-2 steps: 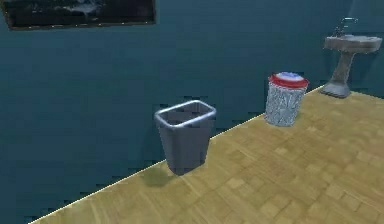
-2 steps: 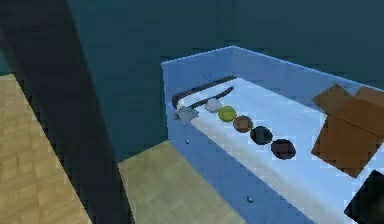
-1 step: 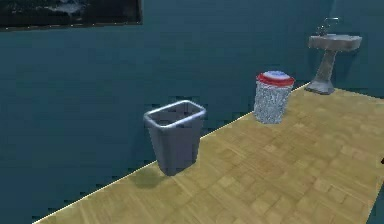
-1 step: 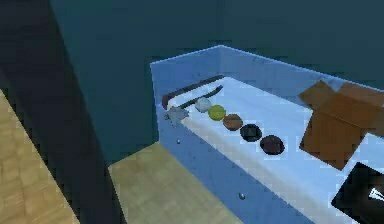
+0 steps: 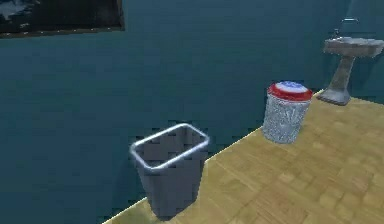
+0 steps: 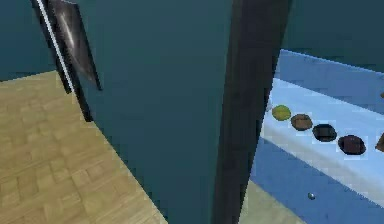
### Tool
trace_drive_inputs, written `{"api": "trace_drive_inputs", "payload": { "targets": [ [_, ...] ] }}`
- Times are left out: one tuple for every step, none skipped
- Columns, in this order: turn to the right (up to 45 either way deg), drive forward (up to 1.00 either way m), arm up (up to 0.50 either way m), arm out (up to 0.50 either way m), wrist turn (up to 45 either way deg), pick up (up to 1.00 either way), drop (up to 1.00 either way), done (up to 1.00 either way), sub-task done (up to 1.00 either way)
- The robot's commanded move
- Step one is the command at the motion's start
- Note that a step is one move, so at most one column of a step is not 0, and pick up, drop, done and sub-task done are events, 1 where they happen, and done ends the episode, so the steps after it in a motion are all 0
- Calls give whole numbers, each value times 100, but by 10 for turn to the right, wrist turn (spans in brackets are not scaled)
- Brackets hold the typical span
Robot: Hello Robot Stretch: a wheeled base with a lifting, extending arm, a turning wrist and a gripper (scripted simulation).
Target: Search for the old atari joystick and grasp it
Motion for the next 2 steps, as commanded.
{"api": "trace_drive_inputs", "payload": {
  "targets": [
    [450,0,0,0,0,0,0,0,0],
    [30,0,0,0,0,0,0,0,0]
  ]
}}
